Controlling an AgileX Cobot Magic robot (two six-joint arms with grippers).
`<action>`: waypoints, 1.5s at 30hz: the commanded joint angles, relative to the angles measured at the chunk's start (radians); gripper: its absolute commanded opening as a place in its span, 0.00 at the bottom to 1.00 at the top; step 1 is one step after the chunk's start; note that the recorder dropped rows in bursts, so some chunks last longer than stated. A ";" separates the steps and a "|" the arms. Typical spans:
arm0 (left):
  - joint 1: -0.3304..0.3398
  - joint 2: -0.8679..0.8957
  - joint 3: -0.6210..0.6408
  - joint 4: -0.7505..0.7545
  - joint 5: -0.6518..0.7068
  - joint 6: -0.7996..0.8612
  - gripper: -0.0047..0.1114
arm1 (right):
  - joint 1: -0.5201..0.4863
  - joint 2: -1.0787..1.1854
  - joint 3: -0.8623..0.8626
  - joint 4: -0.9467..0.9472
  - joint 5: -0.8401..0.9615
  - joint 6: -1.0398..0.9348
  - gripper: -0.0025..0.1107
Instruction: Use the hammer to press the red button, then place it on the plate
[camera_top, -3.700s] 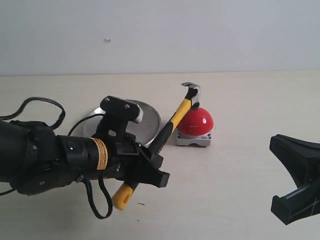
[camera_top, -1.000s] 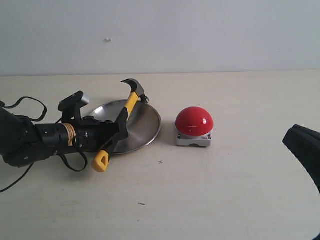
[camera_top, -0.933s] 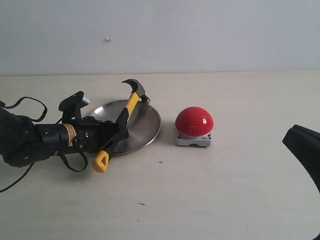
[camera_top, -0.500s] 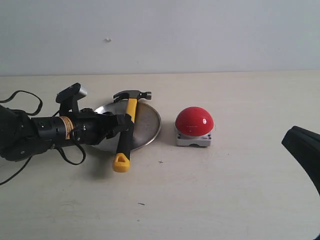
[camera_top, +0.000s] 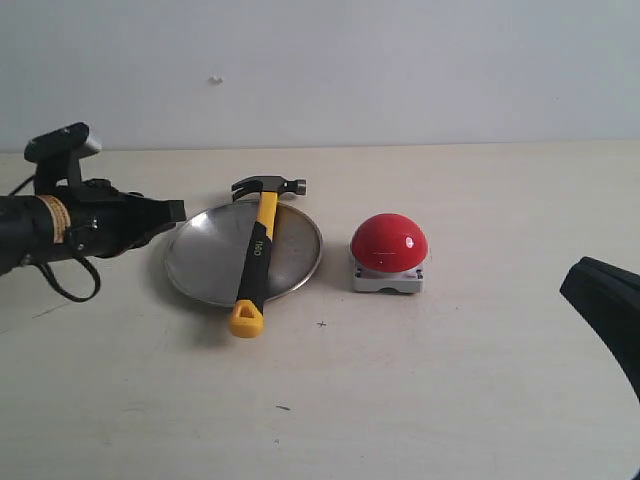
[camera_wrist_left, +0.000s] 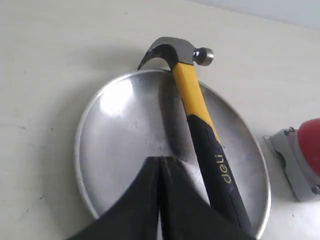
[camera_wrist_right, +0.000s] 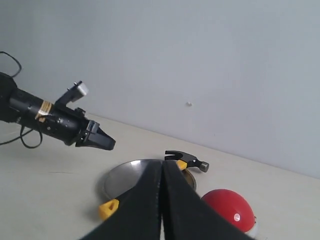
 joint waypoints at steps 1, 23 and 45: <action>0.003 -0.173 0.104 -0.137 0.002 0.202 0.04 | 0.000 -0.004 0.004 -0.008 0.018 -0.001 0.02; 0.012 -1.171 0.680 -0.856 -0.003 0.917 0.04 | 0.000 -0.004 0.004 -0.005 0.018 0.056 0.02; 0.324 -1.548 0.792 -0.855 0.325 0.909 0.04 | 0.000 -0.004 0.004 -0.005 0.018 0.056 0.02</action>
